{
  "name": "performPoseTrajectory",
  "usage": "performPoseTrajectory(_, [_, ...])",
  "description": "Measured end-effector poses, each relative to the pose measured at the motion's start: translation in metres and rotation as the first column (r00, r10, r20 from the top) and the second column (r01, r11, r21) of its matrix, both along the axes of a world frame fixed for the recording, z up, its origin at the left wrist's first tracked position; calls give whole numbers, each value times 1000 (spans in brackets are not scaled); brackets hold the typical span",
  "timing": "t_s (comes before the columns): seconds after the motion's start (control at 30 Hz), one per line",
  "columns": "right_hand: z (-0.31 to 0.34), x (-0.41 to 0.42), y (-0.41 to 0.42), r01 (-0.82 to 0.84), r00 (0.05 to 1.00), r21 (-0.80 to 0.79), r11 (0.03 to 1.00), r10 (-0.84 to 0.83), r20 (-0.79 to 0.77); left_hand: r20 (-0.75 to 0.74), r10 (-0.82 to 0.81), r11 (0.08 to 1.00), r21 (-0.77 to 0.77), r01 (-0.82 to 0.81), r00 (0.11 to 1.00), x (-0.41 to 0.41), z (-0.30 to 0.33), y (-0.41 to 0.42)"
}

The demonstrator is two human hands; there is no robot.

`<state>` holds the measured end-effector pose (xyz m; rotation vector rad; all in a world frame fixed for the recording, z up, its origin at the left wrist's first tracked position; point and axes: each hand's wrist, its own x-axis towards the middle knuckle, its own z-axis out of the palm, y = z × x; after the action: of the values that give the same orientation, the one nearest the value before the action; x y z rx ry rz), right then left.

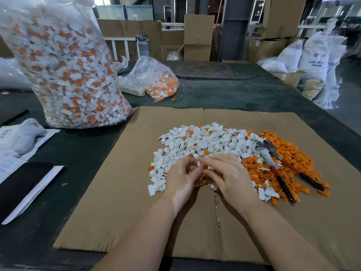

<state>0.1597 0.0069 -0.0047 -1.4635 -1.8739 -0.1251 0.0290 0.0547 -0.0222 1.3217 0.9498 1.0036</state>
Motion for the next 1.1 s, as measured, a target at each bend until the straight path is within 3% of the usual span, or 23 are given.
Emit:
performPoseTrajectory(0.33, [2,0,1,-39,999,-89,995,37,-27,-53,23,999,37,-22,998,2,-3,-1])
performPoseTrajectory(0.47, [3,12,-7,206,973,-10,978,-206,-104,-63,40,998,46,-37,997,2,-3,-1])
performPoseTrajectory(0.53, [4,30,-12,465,882,14,885,-461,-97,-86,43,998,57,-38,995,2,-4,-1])
performPoseTrajectory(0.63, [12,61,-17,792,573,-303,529,-817,71,-107,60,996,73,-53,992,3,-4,-1])
performPoseTrajectory(0.7, [16,74,-18,803,494,-496,330,-834,246,-112,69,995,75,-61,991,4,-3,-1])
performPoseTrajectory(0.77, [18,85,-15,764,519,-596,246,-784,342,-107,71,996,65,-64,992,6,-3,0])
performPoseTrajectory(0.93, [20,97,-5,727,554,-637,256,-767,324,-95,76,996,48,-72,993,6,-2,2])
performPoseTrajectory(1.1, [17,91,-7,795,536,-514,323,-771,344,-71,93,996,16,-93,993,7,1,0])
